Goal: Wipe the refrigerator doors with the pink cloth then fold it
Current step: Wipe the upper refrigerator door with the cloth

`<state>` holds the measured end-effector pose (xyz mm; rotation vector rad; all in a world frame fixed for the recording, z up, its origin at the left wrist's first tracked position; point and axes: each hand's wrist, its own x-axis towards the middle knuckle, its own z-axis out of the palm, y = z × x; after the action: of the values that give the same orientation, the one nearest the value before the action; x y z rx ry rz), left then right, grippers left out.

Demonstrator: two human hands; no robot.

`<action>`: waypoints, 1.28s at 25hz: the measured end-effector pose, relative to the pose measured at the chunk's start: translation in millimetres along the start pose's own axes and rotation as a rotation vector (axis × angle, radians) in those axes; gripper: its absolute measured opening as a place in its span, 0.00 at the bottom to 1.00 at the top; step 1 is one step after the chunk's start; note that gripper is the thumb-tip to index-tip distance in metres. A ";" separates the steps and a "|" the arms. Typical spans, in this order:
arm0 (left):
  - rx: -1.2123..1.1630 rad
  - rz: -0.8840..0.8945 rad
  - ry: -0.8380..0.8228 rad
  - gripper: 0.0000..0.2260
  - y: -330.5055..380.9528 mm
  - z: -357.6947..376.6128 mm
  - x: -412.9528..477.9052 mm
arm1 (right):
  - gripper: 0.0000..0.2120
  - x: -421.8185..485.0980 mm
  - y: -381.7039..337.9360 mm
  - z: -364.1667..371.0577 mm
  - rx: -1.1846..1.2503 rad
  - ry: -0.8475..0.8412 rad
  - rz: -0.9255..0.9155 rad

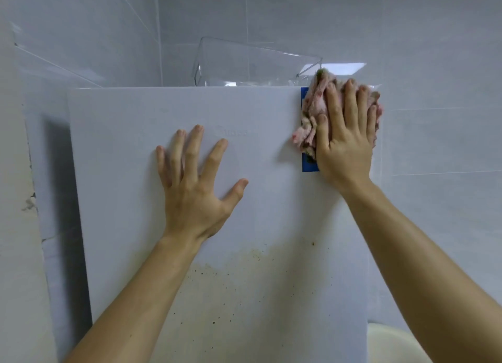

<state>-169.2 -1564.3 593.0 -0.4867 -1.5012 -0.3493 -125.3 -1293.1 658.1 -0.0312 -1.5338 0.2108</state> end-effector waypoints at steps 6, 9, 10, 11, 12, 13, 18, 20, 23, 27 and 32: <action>-0.005 -0.004 -0.006 0.31 1.8 -0.5 -0.4 | 0.27 -21.8 11.2 -5.3 -0.031 -0.019 -0.024; -0.016 -0.004 -0.006 0.31 1.2 -1.2 -0.7 | 0.27 -87.8 27.2 -9.9 -0.044 -0.015 -0.018; -0.021 -0.008 -0.009 0.31 2.0 -1.5 -0.6 | 0.27 -114.3 31.6 -12.8 -0.043 -0.020 -0.020; -0.029 -0.013 -0.014 0.31 2.4 -1.8 -0.8 | 0.26 -140.4 34.5 -15.1 -0.040 -0.036 -0.021; -0.041 -0.018 -0.018 0.31 2.1 -2.3 -0.8 | 0.26 -162.3 35.5 -17.6 -0.033 -0.051 -0.023; -0.056 -0.021 -0.027 0.31 1.4 -3.2 -0.6 | 0.26 -176.3 36.1 -19.5 -0.027 -0.058 -0.029; -0.087 -0.025 -0.096 0.31 0.4 -9.2 0.3 | 0.25 -115.8 34.2 -15.6 -0.032 -0.022 -0.144; -0.086 -0.026 -0.120 0.32 0.3 -10.9 1.1 | 0.25 -60.8 26.1 -12.7 0.013 -0.033 -0.121; -0.100 -0.031 -0.151 0.32 -1.8 -12.5 -0.4 | 0.27 -24.5 15.4 -9.3 0.077 -0.084 -0.073; -0.070 -0.020 -0.175 0.33 -2.7 -14.0 -2.1 | 0.25 -68.2 19.6 -6.1 -0.043 -0.002 -0.115; -0.038 -0.090 -0.157 0.33 -7.3 -20.4 -13.8 | 0.27 -163.0 9.3 -11.7 -0.009 -0.084 -0.084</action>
<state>-156.1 -1582.0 579.8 -0.4868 -1.6753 -0.4187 -118.5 -1308.1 495.2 0.0356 -1.6163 0.1396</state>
